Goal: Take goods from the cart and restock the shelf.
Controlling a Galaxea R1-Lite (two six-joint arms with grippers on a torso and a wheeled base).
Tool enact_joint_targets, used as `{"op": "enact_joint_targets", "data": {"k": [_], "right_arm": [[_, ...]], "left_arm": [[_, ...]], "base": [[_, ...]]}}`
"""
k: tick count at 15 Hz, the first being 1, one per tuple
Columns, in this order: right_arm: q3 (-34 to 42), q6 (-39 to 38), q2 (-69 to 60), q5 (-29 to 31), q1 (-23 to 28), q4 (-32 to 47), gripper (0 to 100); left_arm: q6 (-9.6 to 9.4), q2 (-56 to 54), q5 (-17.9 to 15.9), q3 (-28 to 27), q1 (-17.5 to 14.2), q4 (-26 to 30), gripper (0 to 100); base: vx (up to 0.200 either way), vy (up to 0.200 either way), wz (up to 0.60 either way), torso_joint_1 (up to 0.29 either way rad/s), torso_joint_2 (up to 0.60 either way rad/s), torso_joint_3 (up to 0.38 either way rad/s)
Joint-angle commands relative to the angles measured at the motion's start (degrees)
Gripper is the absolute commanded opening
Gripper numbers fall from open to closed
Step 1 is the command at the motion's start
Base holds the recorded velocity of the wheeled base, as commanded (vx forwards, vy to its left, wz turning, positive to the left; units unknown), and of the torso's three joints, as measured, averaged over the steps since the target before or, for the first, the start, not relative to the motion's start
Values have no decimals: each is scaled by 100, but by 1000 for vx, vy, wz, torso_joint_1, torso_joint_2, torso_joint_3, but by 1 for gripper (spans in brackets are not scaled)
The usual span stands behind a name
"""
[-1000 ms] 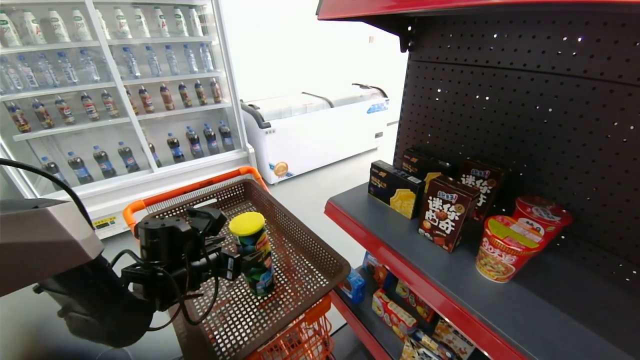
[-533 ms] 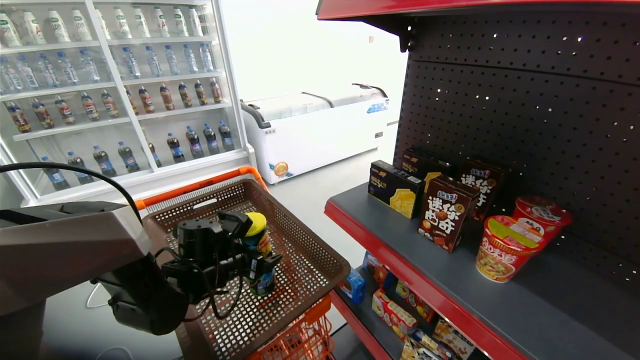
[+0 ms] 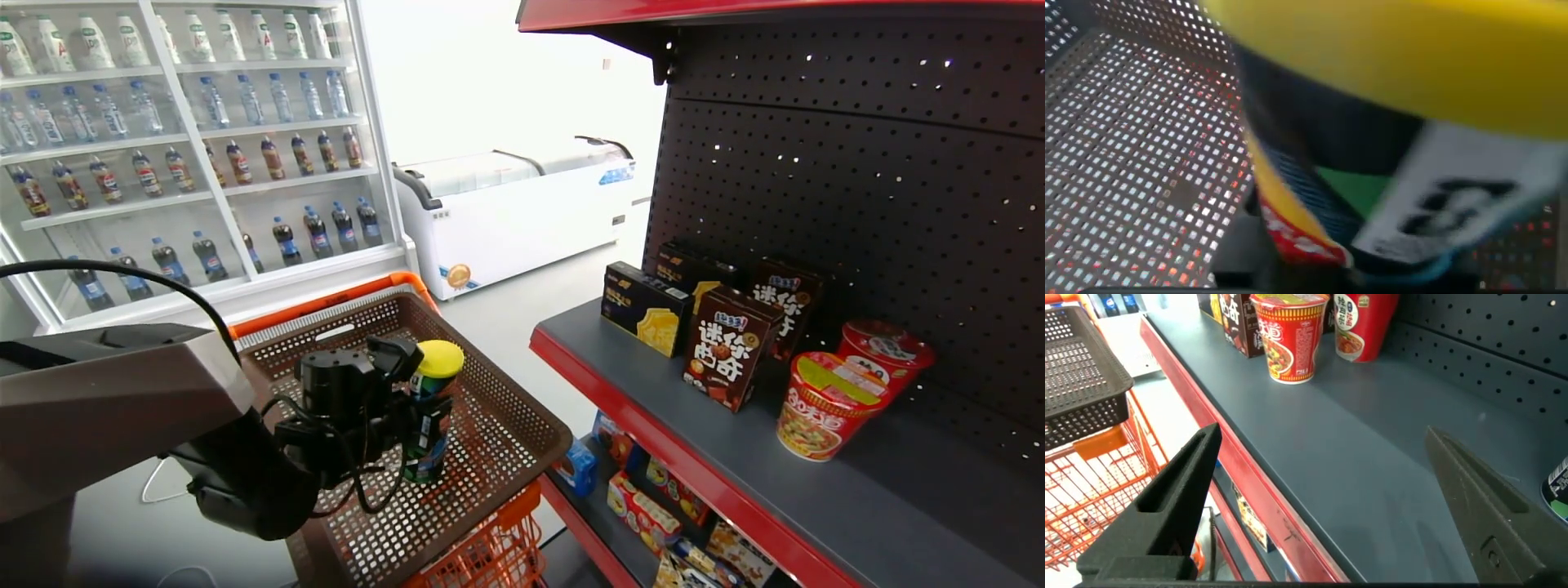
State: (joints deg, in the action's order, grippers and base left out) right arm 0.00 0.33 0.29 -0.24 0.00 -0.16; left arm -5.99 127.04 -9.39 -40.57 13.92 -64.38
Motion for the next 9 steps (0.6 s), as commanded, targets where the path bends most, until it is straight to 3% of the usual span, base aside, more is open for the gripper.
{"op": "enact_joint_targets", "data": {"k": [1,4,5,7,9], "right_arm": [[0,2,6,-2,0,-2,100],[0,2,6,-2,0,-2,100],[0,2,6,-2,0,-2,100],[0,2,6,-2,0,-2,100],[0,2,6,-2,0,-2,100]], "left_arm": [[10,-1427,77,515,23,488,0],[36,-2842,209,691,-47,1490,0],[124,-3467,279,691,-91,1859,0],[546,-4644,306,691,-294,2729,0],[563,-5743,306,752,-566,3590,0]], "base": [[0,0,0,0,0,0],[0,0,0,0,0,0],[0,0,0,0,0,0],[0,0,0,0,0,0],[0,0,0,0,0,0]]}}
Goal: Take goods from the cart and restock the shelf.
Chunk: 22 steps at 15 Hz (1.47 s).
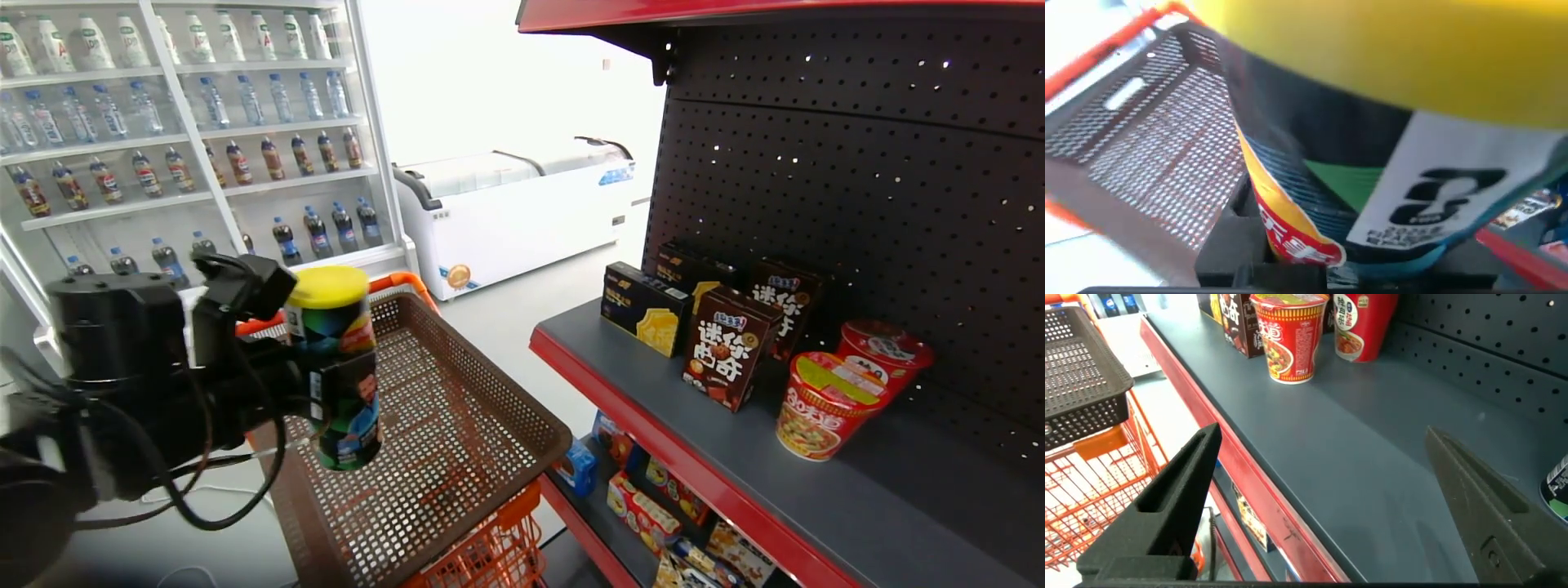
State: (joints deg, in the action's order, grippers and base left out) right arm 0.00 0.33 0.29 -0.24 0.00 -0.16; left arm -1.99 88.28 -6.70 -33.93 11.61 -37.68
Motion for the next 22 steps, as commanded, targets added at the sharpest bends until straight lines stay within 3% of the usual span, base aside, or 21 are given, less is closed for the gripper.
{"op": "enact_joint_targets", "data": {"k": [1,2,8,10,13,15,16,22], "right_arm": [[0,11,6,-2,0,-2,100],[0,2,6,-2,0,-2,100],[0,11,6,-2,0,-2,100],[0,2,6,-2,0,-2,100],[0,11,6,-11,0,-2,100],[0,2,6,-11,0,-2,100],[0,2,6,-11,0,-2,100],[0,2,6,-11,0,-2,100]], "left_arm": [[164,-2281,29,97,-352,1105,0],[164,-2377,38,106,-352,1114,0],[155,-4662,336,1846,-396,1202,0],[155,-5392,310,2127,-378,1263,0],[155,-6200,328,2074,-387,2177,0],[146,-7009,336,1837,-387,3337,0],[146,-7220,328,1749,-387,3645,0],[155,-7440,486,1644,-387,3935,0]], "base": [[0,0,0,0,0,0],[0,0,0,0,0,0],[0,0,0,0,0,0],[0,0,0,0,0,0],[0,0,0,0,0,0],[0,0,-600,2,0,12],[0,0,-600,-7,-2,12],[0,0,-600,4,2,2]]}}
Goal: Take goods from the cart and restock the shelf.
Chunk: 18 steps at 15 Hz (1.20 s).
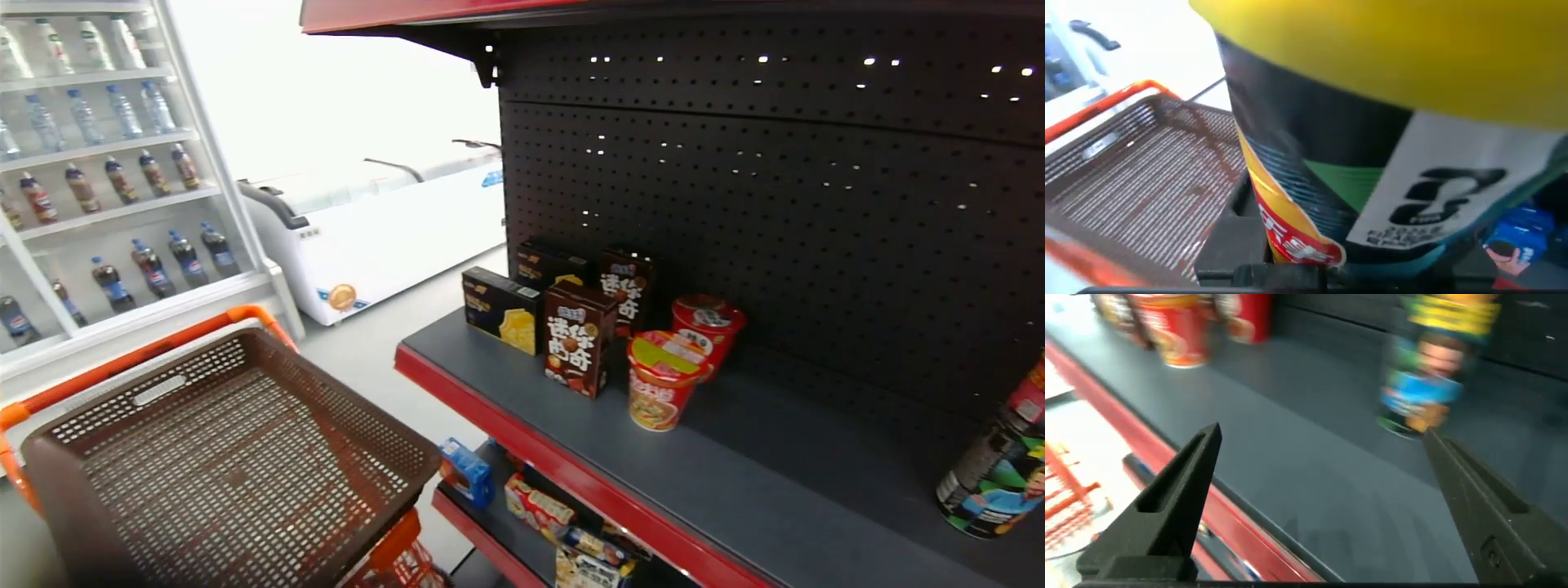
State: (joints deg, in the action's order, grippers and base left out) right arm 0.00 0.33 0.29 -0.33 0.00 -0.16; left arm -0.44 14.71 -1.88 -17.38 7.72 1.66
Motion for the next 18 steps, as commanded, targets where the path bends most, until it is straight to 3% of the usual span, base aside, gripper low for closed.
{"op": "enact_joint_targets", "data": {"k": [1,13,18], "right_arm": [[0,2,6,-2,0,-2,100],[0,2,6,-2,0,-2,100],[0,2,6,-2,0,-2,100]], "left_arm": [[0,-83,3,-11,2,1,0],[26,-171,3,130,11,10,0],[26,-531,3,341,11,230,0]], "base": [[0,0,-600,7,-2,2],[0,0,-600,2,3,2],[0,0,0,0,0,0]]}}
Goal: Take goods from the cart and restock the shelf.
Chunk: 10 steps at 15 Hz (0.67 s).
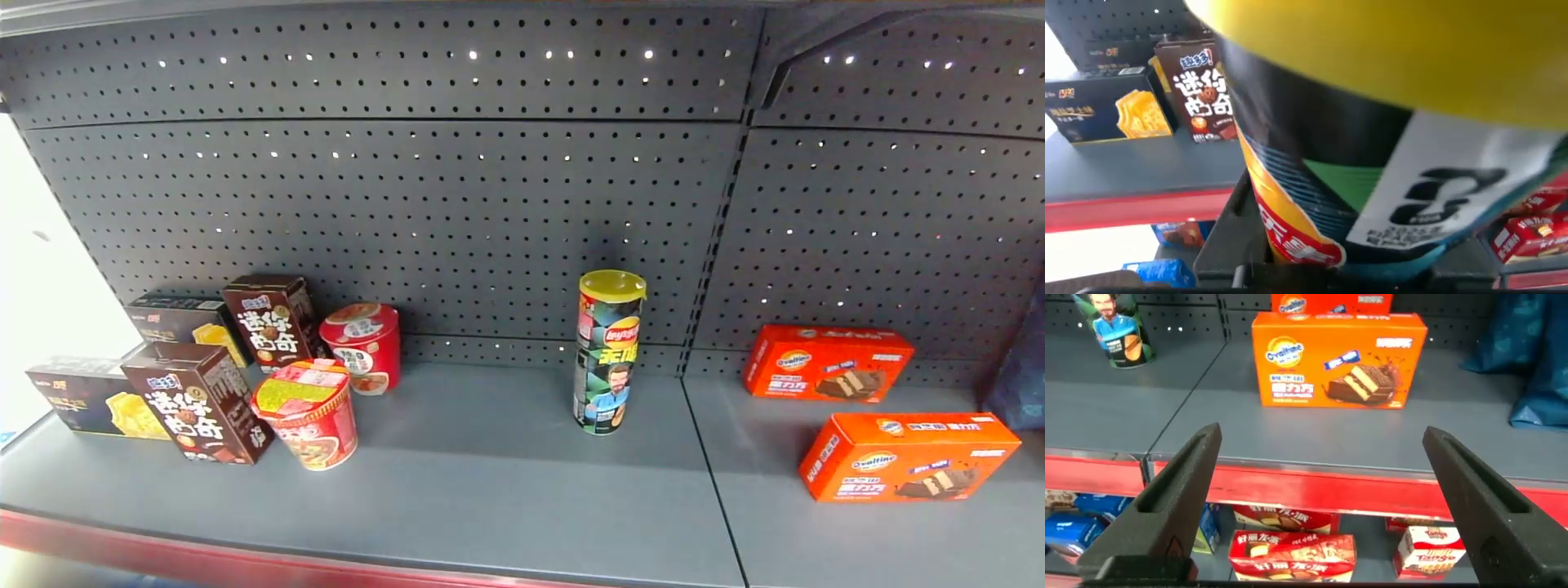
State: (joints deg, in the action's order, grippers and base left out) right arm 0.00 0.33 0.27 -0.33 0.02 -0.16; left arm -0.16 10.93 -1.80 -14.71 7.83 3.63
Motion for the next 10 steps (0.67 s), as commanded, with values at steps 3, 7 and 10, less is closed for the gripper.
{"op": "enact_joint_targets", "data": {"k": [3,7,10], "right_arm": [[0,2,8,-2,-2,-2,100],[0,2,8,-2,-2,-2,100],[0,2,8,-2,-2,-2,100]], "left_arm": [[-11,-461,-4,135,0,278,0],[-11,-487,-13,109,17,340,0],[-11,-487,-13,118,17,340,0]], "base": [[0,0,0,0,0,0],[0,0,0,0,0,0],[0,0,0,0,0,0]]}}
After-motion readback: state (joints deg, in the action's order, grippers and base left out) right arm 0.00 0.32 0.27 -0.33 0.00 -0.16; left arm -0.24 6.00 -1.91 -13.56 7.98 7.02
